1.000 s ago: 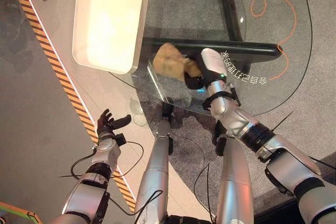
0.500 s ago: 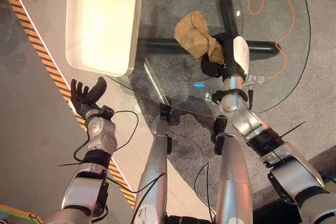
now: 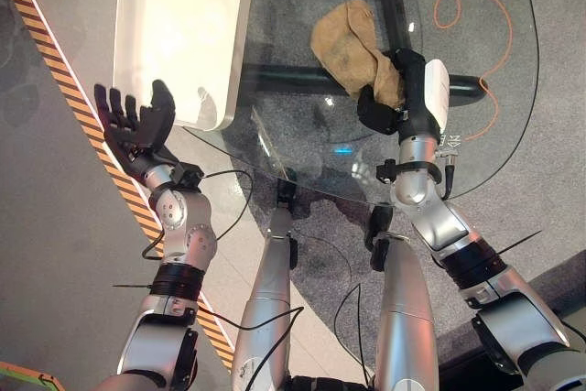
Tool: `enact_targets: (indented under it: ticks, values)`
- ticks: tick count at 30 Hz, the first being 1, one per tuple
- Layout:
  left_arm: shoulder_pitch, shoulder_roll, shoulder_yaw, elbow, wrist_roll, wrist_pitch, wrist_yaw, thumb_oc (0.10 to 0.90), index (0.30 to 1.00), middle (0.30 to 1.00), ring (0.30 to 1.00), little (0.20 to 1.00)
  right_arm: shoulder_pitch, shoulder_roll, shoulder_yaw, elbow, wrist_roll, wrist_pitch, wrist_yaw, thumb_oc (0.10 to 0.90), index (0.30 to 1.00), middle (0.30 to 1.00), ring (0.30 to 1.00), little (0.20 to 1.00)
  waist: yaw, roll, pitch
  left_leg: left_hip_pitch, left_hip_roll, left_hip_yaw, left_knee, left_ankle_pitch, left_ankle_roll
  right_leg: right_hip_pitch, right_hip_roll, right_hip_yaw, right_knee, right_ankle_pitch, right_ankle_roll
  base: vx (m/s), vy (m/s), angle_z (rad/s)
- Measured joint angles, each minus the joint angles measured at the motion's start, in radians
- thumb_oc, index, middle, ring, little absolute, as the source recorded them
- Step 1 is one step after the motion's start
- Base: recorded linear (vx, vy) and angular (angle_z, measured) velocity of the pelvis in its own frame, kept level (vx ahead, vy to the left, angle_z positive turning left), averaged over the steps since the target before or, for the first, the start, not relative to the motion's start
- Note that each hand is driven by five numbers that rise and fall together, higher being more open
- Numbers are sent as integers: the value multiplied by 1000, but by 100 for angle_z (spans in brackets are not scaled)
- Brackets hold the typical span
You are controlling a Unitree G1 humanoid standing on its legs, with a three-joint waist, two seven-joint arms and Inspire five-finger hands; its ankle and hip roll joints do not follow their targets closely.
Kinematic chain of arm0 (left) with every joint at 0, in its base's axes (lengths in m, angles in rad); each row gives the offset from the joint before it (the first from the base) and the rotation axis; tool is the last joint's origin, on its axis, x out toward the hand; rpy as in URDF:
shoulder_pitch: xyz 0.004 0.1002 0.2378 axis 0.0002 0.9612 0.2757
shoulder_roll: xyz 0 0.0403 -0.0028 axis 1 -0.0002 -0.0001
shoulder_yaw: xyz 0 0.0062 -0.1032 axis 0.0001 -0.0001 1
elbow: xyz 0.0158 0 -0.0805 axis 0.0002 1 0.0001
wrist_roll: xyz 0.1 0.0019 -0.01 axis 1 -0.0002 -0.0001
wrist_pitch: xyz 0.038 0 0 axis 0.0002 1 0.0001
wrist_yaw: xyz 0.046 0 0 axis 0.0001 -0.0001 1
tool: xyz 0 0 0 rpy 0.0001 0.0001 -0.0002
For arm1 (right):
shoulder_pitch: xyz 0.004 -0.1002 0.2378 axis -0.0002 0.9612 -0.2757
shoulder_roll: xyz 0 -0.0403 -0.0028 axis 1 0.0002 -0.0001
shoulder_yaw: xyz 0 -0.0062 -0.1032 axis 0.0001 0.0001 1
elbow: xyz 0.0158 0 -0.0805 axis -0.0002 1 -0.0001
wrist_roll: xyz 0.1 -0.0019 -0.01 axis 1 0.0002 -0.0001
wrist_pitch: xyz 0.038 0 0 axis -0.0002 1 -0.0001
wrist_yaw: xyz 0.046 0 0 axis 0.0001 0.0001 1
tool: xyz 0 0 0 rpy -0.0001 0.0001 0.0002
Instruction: Wipe the table with a cloth and put it in the basket.
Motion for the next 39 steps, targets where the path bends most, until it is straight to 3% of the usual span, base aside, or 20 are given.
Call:
enact_targets:
  ticks: [7, 14, 24, 30, 39]
  values:
    - [31, -2, -3, -116, 3, 6, -66, 800, 900, 900, 900, 900, 20, 9, -39, -47, -18, -28, 20, 100, 300, 300, 300, 200, 0, -1, 0, 1, 1, -1, -2, -4, 5, 4, 0, -4, -3, 0, 0, 0, 0, 0]
    - [41, -1, -46, -149, -14, 64, -224, 800, 900, 900, 900, 900, 45, 8, -45, -49, -23, -31, 70, 100, 300, 300, 300, 200, 0, -1, 0, 1, 1, -1, -2, -3, 4, 6, 0, -5, -8, 0, 0, 0, 0, 0]
    - [40, -3, -97, -219, -272, 167, -440, 800, 900, 900, 900, 900, 63, 9, -42, -89, -51, -68, 130, 100, 300, 300, 300, 200, -13, -1, 0, 3, 1, -1, -3, -3, 5, 8, 0, -5, -7, 0, 0, 0, 0, 0]
    - [39, -12, -131, -219, -372, 239, -488, 800, 900, 900, 900, 900, 63, 8, -39, -90, -51, -78, 156, 100, 300, 300, 300, 200, -17, -1, 0, 16, 1, -1, -18, -1, 9, 15, -1, -5, -8, -1, 1, 0, 0, 0]
    - [27, -38, -160, -219, -495, 286, -502, 800, 900, 900, 900, 900, 58, 5, 1, -110, -51, -87, 176, 100, 300, 300, 300, 200, -23, -1, 0, 17, 1, -1, -19, 3, 4, 15, -1, -5, -11, -2, 2, 0, 0, 0]
